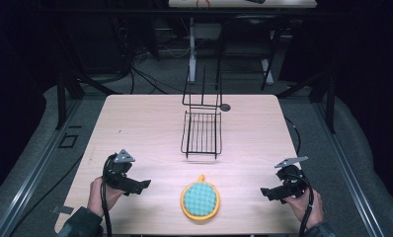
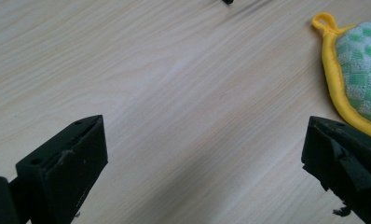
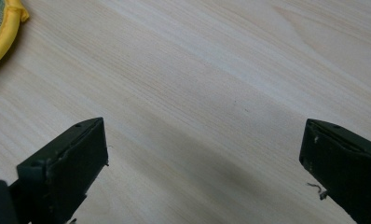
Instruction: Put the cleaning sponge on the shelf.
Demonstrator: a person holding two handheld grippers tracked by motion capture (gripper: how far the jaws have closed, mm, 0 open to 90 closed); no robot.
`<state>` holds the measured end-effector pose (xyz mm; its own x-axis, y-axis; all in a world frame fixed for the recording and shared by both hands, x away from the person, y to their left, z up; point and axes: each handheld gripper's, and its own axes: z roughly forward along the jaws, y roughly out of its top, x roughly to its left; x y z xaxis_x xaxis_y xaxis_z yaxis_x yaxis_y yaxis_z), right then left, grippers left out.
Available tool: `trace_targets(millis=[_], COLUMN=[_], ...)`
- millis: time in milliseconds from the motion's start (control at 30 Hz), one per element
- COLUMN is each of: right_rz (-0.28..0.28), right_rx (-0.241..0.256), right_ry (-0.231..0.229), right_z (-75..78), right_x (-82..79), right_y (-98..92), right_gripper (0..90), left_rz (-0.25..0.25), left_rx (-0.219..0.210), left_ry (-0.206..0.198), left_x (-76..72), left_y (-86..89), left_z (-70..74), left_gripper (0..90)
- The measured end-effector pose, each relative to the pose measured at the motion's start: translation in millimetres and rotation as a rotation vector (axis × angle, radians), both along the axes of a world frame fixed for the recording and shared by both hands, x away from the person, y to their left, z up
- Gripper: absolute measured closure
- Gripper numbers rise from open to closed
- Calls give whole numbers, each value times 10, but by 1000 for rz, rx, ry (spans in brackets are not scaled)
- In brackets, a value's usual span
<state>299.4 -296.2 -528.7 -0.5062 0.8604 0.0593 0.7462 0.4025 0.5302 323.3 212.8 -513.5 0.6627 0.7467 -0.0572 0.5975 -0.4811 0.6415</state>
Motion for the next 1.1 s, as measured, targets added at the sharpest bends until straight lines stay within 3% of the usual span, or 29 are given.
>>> trace_targets(millis=[367,667,1100], right_rz=[3,6,14], right_rx=[2,1,-11], right_ry=[2,5,16], right_z=[-6,-4,-5], right_x=[4,6,18], right_y=[10,23,22], right_gripper=[7,9,11], left_rz=[-67,-157,-240], left_rx=[-16,-18,-13], left_ry=[12,26,51], left_x=[-35,-58,-53], left_y=[-193,-515,-854], left_z=[25,13,-41], left_gripper=[3,4,9])
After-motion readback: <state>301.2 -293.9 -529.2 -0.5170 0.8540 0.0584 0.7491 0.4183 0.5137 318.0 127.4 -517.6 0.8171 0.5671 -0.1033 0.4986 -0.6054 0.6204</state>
